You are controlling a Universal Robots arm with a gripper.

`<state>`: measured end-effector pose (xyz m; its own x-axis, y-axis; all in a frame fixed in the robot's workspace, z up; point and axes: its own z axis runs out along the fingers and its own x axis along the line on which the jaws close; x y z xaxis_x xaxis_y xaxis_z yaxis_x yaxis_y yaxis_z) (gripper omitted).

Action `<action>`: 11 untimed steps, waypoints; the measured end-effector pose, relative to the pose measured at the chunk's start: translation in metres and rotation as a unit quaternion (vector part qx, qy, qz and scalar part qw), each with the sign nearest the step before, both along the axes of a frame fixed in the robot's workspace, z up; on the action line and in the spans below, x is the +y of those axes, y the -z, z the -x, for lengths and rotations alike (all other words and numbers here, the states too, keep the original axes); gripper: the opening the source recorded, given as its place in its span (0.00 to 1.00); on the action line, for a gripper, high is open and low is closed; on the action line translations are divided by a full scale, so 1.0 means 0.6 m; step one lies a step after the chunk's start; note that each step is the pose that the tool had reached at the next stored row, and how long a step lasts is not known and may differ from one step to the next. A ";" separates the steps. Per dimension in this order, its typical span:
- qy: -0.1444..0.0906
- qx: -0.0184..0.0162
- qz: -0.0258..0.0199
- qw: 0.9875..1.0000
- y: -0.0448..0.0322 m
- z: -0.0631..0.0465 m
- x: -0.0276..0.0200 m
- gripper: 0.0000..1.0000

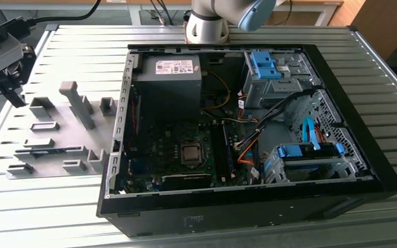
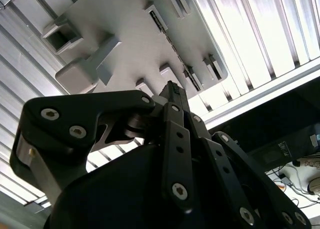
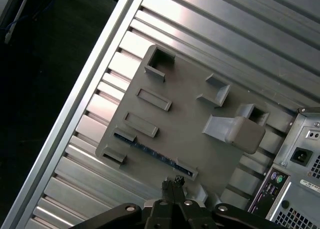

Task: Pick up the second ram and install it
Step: 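Pick up the second ram and move it above second insertion slot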

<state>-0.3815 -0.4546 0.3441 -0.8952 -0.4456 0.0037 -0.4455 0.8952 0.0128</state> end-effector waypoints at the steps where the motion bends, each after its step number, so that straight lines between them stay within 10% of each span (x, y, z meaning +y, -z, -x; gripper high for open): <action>1: 0.000 0.000 0.000 1.000 0.000 0.000 0.0000 0.11; 11: -0.017 0.000 0.000 1.000 0.000 0.000 -0.0003 0.11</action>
